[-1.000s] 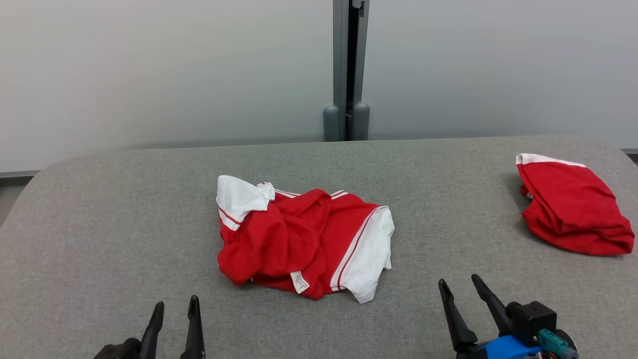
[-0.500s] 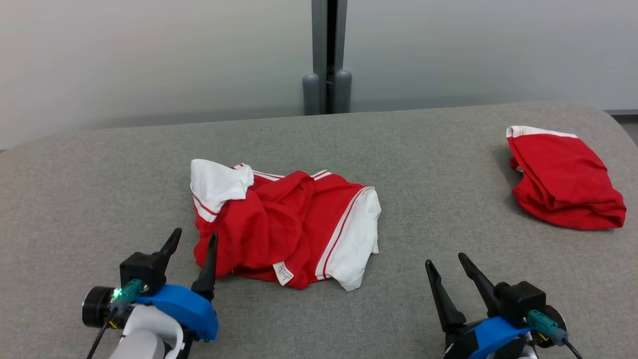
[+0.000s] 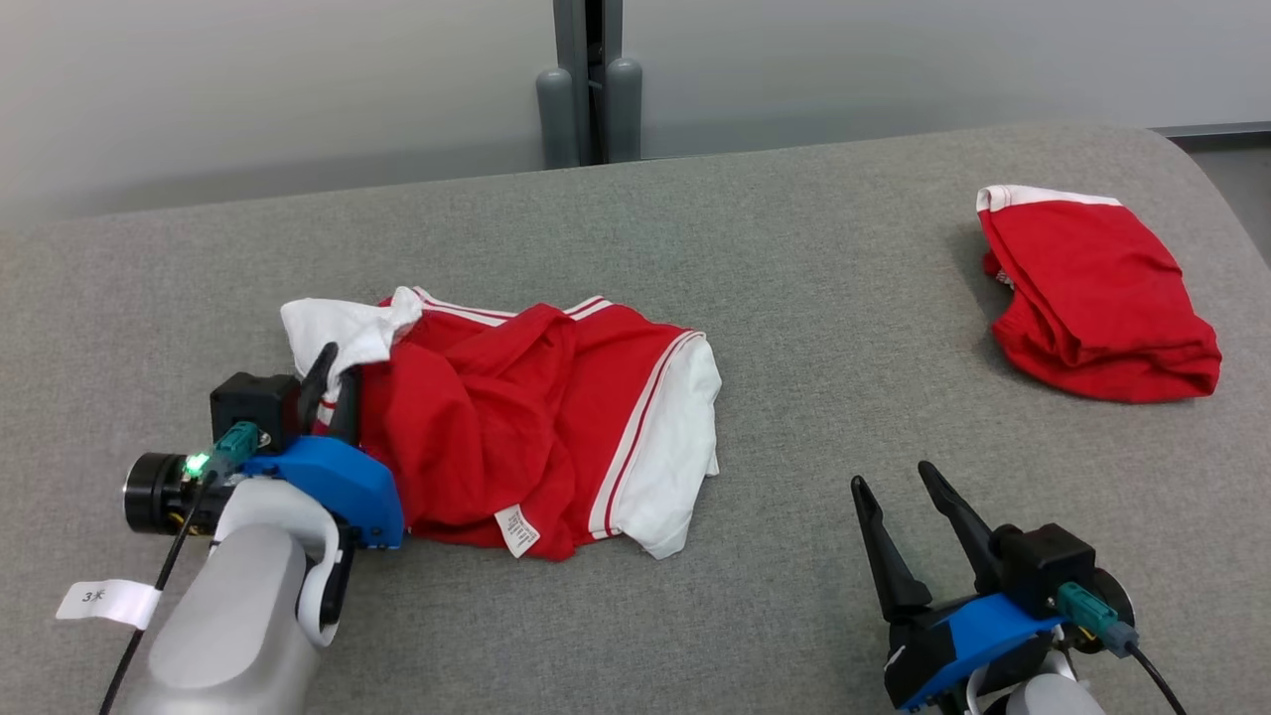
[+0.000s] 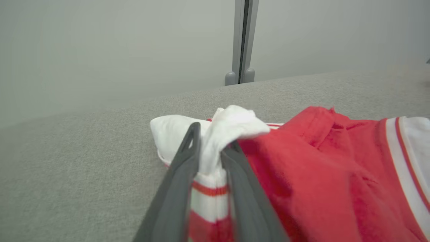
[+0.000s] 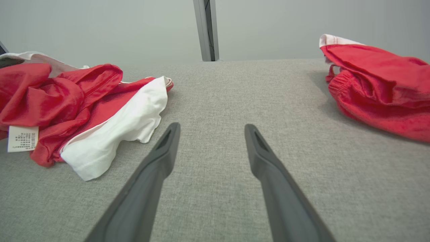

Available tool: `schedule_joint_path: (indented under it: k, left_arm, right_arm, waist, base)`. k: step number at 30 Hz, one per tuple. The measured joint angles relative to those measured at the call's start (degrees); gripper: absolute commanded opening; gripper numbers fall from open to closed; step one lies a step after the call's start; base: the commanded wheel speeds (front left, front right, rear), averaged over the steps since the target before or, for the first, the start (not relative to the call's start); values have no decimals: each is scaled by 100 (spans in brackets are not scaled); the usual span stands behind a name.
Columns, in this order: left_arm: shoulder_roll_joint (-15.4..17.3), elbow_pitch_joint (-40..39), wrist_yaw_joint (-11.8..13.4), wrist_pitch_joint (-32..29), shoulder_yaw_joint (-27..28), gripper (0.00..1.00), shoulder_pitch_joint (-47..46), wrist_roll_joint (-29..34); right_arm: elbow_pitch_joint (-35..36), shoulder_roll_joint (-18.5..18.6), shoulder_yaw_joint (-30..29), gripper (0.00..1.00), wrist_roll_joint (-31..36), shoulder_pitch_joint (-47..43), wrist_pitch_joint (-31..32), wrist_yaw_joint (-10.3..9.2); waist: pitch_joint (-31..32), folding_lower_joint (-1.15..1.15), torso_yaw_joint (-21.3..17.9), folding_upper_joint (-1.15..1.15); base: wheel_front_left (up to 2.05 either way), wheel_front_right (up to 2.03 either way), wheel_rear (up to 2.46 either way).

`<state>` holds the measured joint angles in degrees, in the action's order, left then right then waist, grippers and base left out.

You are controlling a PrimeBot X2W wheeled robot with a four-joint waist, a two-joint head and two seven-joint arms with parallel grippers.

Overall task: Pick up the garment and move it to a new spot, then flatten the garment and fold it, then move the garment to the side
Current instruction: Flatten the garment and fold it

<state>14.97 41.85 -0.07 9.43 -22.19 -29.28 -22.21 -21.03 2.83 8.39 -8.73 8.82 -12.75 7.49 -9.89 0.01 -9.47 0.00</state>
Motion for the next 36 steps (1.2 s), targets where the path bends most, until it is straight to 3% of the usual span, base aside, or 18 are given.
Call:
schedule_joint_path:
  k: [4,10,15,19,20,21,22,23,32,36]
  left_arm:
    - [-203,49,-46,255,179,0,-181,-225]
    - [-232,-208,215,527,894,0,-197,-655]
    - [-164,-702,561,555,1762,0,483,-916]
    - [-202,-813,620,556,2217,0,1180,-957]
    - [-227,-806,626,556,2298,13,1304,-957]
    - [-252,-800,626,556,2352,33,1402,-954]
    - [-272,-798,624,556,2390,72,1495,-937]
    - [-292,-797,613,556,2432,100,1578,-915]
    - [-341,-1618,606,556,2771,100,1922,-238]
    - [-463,-2095,342,557,2450,100,2045,176]
  right_arm:
    - [-36,0,-15,100,-7,13,-15,0]
    - [-58,-1,-115,100,-5,11,-45,0]
    - [-62,-2,-177,100,2,7,-54,0]
    - [-82,-1,-182,100,2,3,-60,0]
    - [-87,-1,-182,100,3,2,-60,0]
    - [-90,-2,-186,100,3,1,-60,0]
    - [-96,-1,-187,100,3,1,-60,0]
    - [-101,-1,-192,100,3,-1,-60,0]
    - [-125,-1,-224,100,21,-30,-42,0]
    - [-126,-1,-234,100,21,-48,-32,0]
  waist:
    - [8,0,25,0]
    - [72,-1,160,0]
    - [100,-1,309,0]
    - [113,-1,408,0]
    - [122,-1,433,0]
    - [131,-2,456,0]
    - [141,-1,478,0]
    - [150,-1,498,0]
    - [281,-2,647,0]
    - [341,-2,675,0]
  base:
    - [0,0,0]
    - [0,0,0]
    - [0,0,0]
    - [0,0,0]
    - [0,0,0]
    - [0,0,0]
    - [0,0,0]
    - [0,0,0]
    - [0,0,0]
    - [0,0,0]
